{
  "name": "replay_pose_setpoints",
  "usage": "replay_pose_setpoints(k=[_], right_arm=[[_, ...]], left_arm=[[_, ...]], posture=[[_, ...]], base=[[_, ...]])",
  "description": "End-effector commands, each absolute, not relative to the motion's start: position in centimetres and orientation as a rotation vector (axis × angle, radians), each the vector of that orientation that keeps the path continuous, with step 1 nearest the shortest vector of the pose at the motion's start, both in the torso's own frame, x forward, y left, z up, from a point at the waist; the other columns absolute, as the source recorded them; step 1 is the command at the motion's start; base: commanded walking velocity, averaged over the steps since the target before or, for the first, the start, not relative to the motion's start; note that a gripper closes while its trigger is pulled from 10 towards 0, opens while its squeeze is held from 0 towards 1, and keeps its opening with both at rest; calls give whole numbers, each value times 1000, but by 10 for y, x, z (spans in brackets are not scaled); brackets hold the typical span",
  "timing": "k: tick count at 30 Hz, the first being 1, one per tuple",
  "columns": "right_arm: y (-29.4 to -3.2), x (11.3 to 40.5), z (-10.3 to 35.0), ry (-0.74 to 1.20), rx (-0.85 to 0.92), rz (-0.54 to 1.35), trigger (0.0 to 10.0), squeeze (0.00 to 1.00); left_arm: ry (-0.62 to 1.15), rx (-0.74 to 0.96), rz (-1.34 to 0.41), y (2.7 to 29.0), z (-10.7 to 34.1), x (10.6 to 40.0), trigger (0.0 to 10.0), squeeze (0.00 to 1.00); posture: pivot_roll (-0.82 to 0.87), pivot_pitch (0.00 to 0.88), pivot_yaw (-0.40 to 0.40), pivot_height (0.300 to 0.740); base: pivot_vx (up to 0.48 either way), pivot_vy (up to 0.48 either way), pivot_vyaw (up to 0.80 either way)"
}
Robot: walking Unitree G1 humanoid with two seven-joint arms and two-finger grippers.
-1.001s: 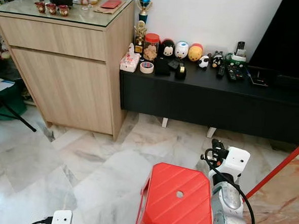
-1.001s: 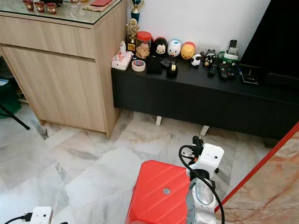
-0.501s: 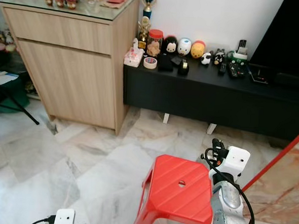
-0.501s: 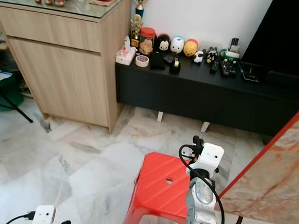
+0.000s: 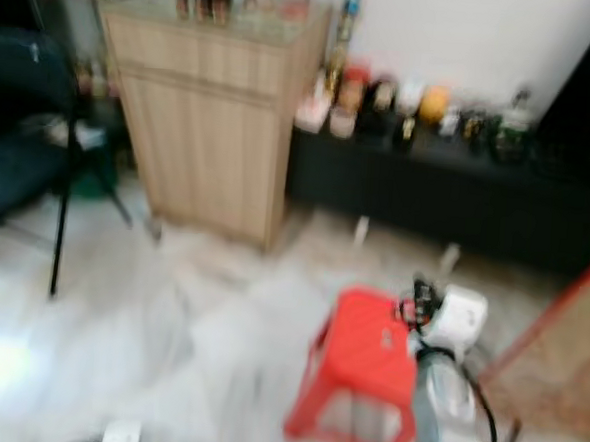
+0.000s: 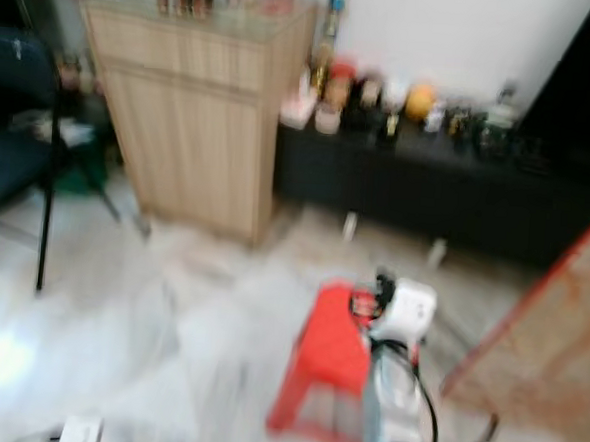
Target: Hang keys on a hook
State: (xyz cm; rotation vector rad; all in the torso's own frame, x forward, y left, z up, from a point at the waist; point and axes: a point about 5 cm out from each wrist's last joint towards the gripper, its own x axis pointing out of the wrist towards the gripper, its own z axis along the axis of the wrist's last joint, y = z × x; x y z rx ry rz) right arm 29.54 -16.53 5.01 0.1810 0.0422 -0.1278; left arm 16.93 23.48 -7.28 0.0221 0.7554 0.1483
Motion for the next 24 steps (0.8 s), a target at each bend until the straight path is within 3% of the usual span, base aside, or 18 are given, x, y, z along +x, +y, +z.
replay_pose_setpoints(k=[1,10,24], right_arm=[[-169,297,54,30,169,-133,10000,0],[-171,298,56,27,164,-137,10000,0],[-169,300,57,25,164,-145,10000,0]], left_arm=[[808,18,139,230,-80,156,10000,0],[810,53,94,226,-81,157,10000,0],[806,54,100,227,-81,157,10000,0]], posture=[[63,0,-83,740],[64,0,-85,740],[68,0,-83,740]], base=[[0,0,0],[0,0,0],[0,-336,0]])
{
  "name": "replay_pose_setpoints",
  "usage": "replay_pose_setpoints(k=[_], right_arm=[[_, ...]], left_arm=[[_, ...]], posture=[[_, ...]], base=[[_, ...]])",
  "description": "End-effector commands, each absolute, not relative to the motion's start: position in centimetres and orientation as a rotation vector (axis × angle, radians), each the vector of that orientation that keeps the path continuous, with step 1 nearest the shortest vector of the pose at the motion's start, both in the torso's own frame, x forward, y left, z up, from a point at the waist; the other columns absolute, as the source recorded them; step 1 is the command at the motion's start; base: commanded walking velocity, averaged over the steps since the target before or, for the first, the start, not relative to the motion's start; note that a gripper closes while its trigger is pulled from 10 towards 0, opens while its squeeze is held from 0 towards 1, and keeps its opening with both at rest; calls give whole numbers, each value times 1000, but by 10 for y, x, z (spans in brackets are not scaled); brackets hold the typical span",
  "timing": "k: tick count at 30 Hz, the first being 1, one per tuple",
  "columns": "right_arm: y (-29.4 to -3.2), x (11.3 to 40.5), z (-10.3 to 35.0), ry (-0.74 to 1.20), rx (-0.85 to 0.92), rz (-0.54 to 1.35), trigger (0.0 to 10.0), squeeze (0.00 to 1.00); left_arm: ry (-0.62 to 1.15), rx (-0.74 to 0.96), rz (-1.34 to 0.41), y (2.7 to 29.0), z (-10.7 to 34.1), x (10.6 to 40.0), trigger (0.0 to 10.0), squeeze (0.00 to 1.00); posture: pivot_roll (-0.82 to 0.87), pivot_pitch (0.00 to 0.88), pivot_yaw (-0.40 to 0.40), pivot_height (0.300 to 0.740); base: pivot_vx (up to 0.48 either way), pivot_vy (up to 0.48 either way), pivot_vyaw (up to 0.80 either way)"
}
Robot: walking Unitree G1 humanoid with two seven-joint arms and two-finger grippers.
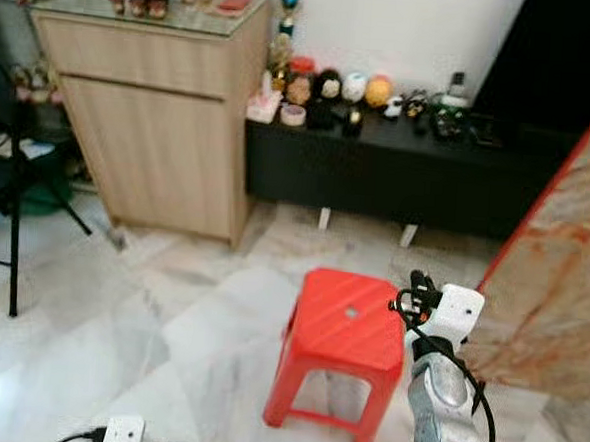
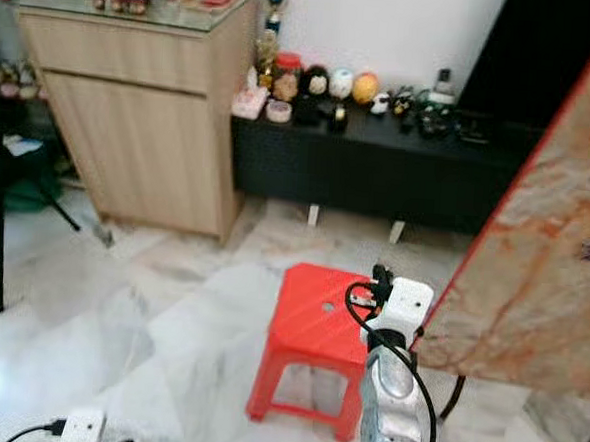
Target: Hang keys on a hook
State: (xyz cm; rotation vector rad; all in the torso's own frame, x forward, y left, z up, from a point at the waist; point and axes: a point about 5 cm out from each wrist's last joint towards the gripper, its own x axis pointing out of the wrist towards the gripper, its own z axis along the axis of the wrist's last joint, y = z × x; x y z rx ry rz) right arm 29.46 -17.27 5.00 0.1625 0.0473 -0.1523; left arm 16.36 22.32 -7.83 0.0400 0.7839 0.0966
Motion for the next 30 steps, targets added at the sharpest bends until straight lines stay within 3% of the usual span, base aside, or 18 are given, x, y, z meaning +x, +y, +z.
replay_pose_setpoints(k=[1,30], right_arm=[[-169,300,57,25,164,-146,10000,0],[-170,305,60,14,154,-170,10000,0]], left_arm=[[806,55,99,227,-81,157,10000,0],[812,56,89,226,-80,161,10000,0]], posture=[[68,0,-83,740],[61,0,-69,740]], base=[[0,-352,0],[0,-405,0]])
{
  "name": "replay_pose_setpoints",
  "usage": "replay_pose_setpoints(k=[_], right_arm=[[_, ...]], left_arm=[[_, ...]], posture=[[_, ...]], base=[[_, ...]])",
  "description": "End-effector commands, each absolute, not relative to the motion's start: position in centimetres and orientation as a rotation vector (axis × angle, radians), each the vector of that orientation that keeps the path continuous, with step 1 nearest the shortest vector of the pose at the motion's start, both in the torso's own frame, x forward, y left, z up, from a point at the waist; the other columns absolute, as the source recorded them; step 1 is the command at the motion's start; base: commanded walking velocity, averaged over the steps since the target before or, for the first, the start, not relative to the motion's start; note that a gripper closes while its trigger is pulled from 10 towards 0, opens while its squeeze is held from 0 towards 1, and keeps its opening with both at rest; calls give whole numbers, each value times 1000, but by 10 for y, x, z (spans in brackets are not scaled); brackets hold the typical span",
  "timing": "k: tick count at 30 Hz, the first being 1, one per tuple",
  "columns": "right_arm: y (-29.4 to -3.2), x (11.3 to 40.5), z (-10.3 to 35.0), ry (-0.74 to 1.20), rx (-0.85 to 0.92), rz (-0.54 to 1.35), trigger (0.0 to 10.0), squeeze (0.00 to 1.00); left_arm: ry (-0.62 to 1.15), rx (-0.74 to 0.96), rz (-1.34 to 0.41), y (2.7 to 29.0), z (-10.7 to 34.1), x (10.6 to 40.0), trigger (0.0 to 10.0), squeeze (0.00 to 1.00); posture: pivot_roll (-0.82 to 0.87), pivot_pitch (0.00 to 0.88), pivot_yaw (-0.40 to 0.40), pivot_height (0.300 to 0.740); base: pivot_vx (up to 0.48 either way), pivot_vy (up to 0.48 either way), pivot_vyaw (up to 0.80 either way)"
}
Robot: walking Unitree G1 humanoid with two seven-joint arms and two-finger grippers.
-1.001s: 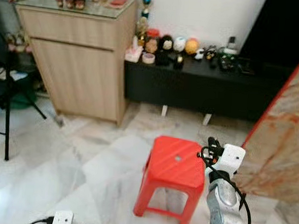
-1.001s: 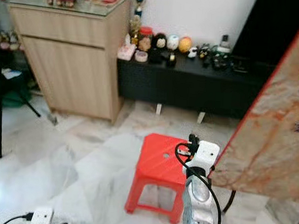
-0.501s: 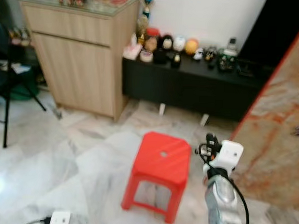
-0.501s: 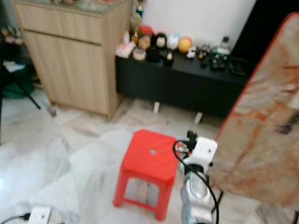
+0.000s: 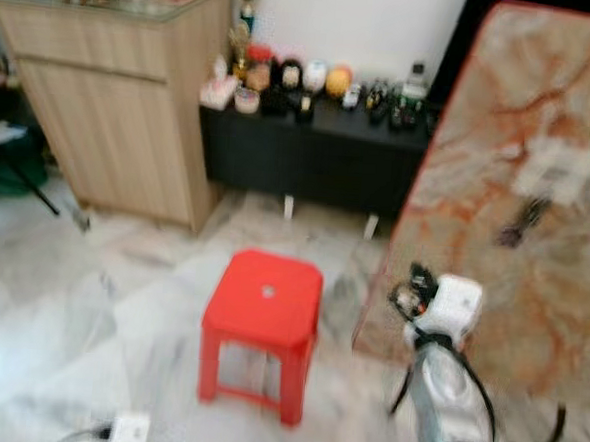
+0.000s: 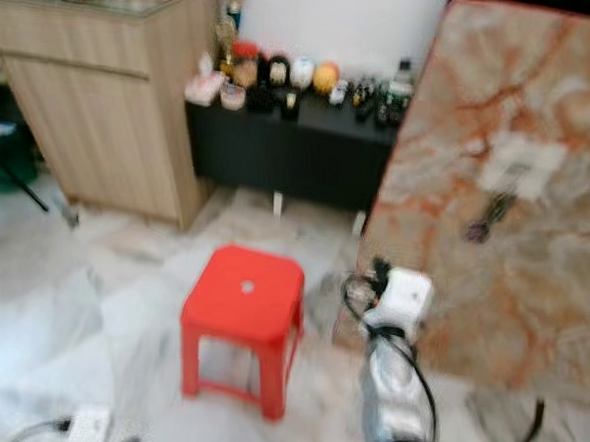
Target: Hang keys on a hook
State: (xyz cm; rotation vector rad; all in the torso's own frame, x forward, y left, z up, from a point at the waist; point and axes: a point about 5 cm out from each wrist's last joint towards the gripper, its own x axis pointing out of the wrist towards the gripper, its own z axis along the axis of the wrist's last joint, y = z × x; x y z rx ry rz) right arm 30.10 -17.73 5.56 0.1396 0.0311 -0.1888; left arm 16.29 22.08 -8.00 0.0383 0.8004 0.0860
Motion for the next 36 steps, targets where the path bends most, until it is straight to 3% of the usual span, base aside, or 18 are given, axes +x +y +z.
replay_pose_setpoints(k=[1,13,23,36], right_arm=[[-170,305,61,10,151,-170,10000,0],[-171,307,58,39,162,-189,10000,0],[-169,309,58,41,177,-187,10000,0],[-172,310,62,7,155,-203,10000,0]], left_arm=[[812,57,88,226,-80,161,10000,0],[807,57,85,226,-79,163,10000,0],[813,62,93,230,-80,159,10000,0],[807,64,82,228,-79,161,10000,0]], posture=[[56,0,-66,740],[61,0,-73,740],[66,0,-71,740],[66,0,-64,740]], base=[[0,-409,0],[0,-407,0],[0,-408,-634],[0,-407,0]])
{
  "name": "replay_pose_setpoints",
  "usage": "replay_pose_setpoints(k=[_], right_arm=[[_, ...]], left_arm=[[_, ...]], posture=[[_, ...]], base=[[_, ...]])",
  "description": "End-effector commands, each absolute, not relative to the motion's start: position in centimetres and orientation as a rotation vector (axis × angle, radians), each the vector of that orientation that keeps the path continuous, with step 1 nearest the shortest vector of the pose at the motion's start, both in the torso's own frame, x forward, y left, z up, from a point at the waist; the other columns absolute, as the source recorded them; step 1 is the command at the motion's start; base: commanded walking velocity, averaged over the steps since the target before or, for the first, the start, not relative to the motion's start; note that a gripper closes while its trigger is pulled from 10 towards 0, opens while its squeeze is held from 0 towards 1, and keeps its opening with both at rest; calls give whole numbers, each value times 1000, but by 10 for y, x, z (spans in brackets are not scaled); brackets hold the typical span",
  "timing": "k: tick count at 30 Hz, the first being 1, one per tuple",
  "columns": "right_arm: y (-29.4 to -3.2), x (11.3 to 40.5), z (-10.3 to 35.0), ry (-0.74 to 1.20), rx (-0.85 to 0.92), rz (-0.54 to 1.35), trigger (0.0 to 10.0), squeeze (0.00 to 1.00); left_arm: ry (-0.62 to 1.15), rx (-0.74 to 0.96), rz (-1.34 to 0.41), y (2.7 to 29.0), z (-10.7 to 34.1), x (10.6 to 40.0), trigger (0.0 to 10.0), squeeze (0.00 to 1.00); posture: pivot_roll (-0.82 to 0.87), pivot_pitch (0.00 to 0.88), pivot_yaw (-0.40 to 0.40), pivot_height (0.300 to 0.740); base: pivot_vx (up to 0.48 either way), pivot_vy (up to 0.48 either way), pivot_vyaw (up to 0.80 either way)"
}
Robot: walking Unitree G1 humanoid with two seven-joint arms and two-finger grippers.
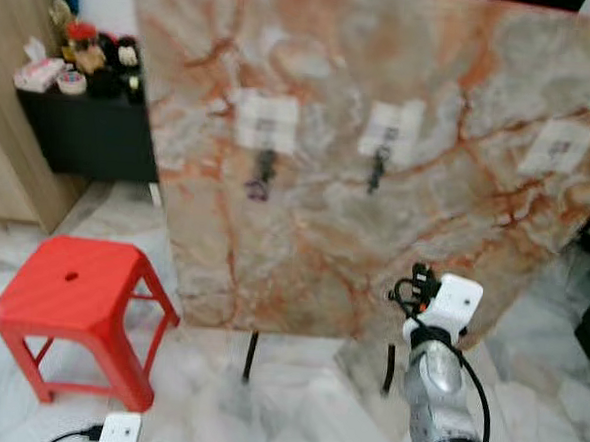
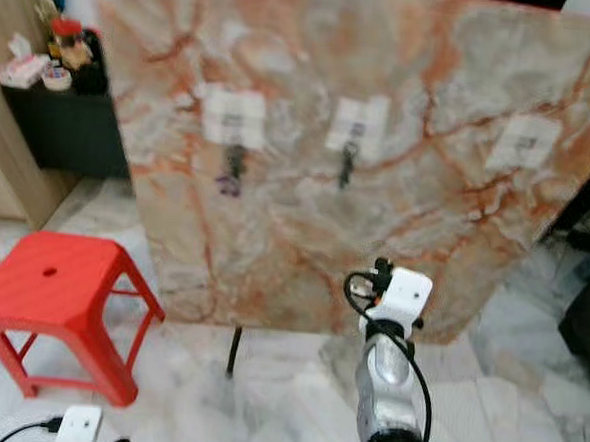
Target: Hang keys on a hook
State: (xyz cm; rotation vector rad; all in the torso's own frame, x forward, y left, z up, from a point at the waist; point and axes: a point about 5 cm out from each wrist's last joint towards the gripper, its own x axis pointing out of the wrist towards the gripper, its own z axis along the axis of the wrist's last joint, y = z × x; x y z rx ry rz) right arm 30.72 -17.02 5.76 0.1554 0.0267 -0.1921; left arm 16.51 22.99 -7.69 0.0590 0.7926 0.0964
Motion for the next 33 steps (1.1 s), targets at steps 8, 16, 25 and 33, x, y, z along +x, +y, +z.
replay_pose_setpoints(k=[8,16,25,33], right_arm=[[-172,311,63,1,160,-211,10000,0],[-172,310,63,1,167,-221,10000,0],[-173,311,61,11,179,-228,10000,0],[-172,310,60,16,167,-239,10000,0]], left_arm=[[803,67,83,229,-78,163,10000,0],[807,56,98,230,-78,162,10000,0],[813,49,115,232,-79,161,10000,0],[829,41,127,234,-80,160,10000,0]], posture=[[68,0,-63,740],[69,0,-57,740],[72,0,-61,740],[71,0,-59,740]], base=[[0,-408,0],[0,-124,0],[0,0,0],[0,100,-346]])
